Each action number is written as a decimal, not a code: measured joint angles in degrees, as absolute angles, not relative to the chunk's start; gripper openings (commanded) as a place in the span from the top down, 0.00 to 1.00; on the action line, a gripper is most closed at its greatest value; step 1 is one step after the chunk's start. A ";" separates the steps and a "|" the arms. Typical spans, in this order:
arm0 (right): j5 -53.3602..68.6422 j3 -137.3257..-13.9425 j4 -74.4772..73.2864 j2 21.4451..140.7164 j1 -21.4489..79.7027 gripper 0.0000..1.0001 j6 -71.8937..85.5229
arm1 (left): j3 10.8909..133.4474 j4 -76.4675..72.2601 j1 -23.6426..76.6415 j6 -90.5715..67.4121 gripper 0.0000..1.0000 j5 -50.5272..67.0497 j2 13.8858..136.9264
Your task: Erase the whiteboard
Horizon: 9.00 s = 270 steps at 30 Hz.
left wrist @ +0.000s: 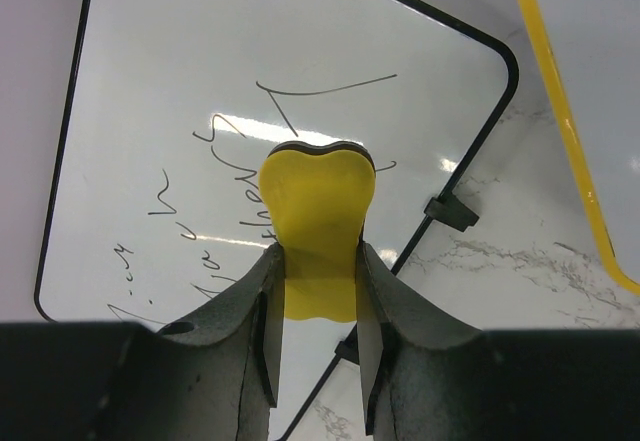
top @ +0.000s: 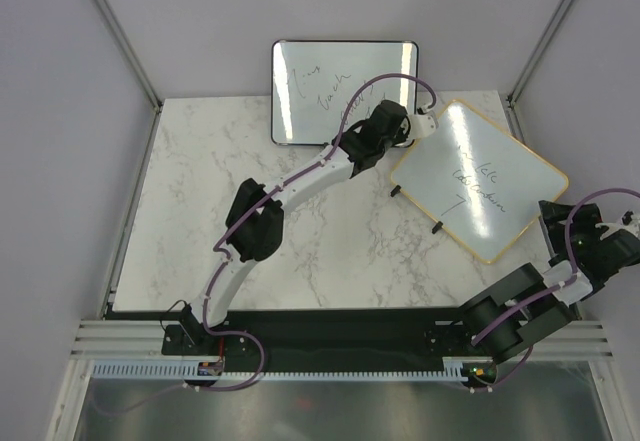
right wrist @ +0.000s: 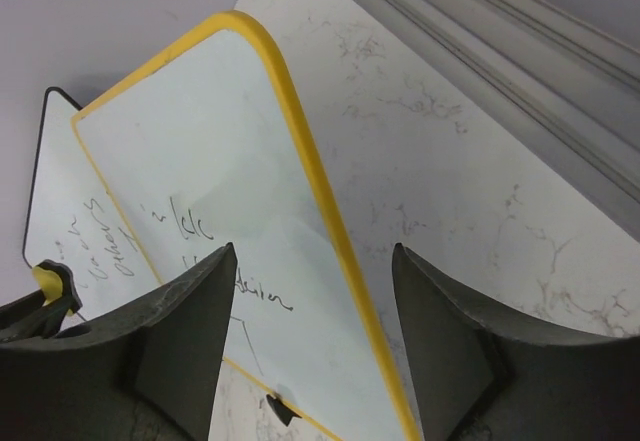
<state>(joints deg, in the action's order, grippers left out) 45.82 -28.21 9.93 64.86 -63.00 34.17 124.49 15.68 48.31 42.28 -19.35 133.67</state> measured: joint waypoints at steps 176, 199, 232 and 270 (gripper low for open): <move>41.32 -12.14 41.56 64.16 -37.98 1.00 37.74 | 144.73 14.92 46.81 10.76 0.98 4.71 152.55; 39.62 -10.85 41.21 62.92 -38.09 1.00 37.78 | 143.20 19.81 58.28 13.89 0.98 11.68 149.82; 39.79 -10.85 41.54 62.67 -37.76 1.00 37.85 | 137.60 23.66 65.45 21.28 0.98 8.34 146.08; 39.70 -10.50 40.27 61.84 -37.60 1.00 37.36 | 119.26 22.81 54.57 16.29 0.98 3.03 139.65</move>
